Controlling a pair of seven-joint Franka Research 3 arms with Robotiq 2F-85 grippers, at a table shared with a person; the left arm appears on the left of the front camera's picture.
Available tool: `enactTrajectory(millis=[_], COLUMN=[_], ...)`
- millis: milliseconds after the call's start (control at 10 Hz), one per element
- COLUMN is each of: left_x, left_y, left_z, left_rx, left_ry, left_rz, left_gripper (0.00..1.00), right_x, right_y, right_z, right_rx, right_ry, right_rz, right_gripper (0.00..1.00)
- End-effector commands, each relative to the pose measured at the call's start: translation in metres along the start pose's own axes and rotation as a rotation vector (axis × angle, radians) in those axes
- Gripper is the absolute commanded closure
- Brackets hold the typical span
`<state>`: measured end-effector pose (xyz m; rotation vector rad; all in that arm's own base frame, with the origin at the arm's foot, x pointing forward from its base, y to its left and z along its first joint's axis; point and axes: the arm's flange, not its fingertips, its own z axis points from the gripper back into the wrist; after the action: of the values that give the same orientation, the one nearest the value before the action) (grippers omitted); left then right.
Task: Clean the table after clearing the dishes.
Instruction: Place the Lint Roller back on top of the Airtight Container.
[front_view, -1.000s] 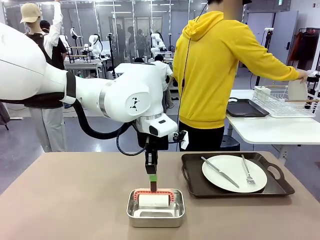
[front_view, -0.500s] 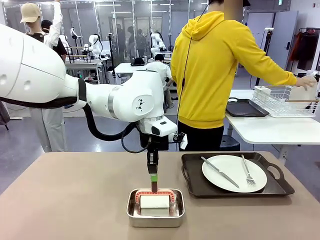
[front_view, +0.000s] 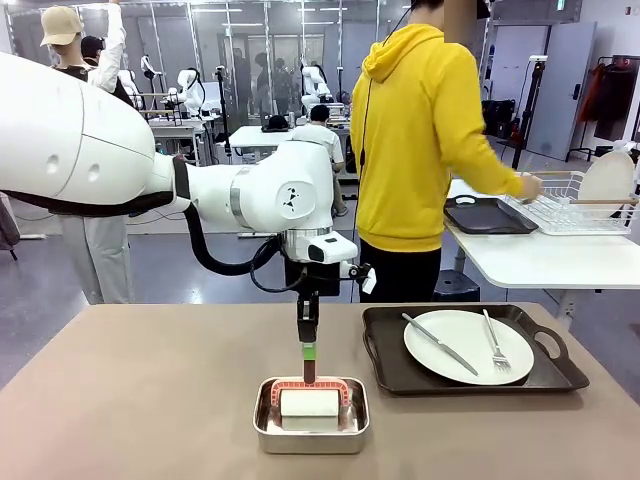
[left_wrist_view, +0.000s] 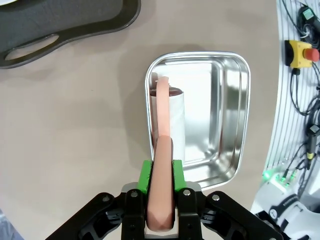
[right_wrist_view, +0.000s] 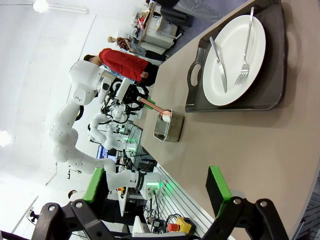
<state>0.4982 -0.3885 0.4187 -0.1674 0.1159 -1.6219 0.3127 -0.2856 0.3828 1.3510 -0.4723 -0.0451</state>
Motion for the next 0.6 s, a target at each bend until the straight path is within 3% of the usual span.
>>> enactTrajectory(millis=[0,300,500], left_x=[-0.0085,-0.0129,-0.0116], left_y=[0.0180,0.0175,0.0161], left_z=[0.0073,0.0062,0.0075], left_rx=[0.058,0.069,0.077], left_ry=[0.025,0.026,0.023], left_rz=[-0.041,-0.023,-0.031], left_gripper=[0.79,0.79,0.70], right_x=[-0.0030,-0.0030,-0.0030], right_y=[0.0035,0.0035,0.0035], right_z=[0.0008,0.0008,0.0008], right_rx=[0.001,0.001,0.001], right_ry=[0.004,0.004,0.004], right_rz=[0.005,0.005,0.005], right_gripper=[0.00,0.00,0.00])
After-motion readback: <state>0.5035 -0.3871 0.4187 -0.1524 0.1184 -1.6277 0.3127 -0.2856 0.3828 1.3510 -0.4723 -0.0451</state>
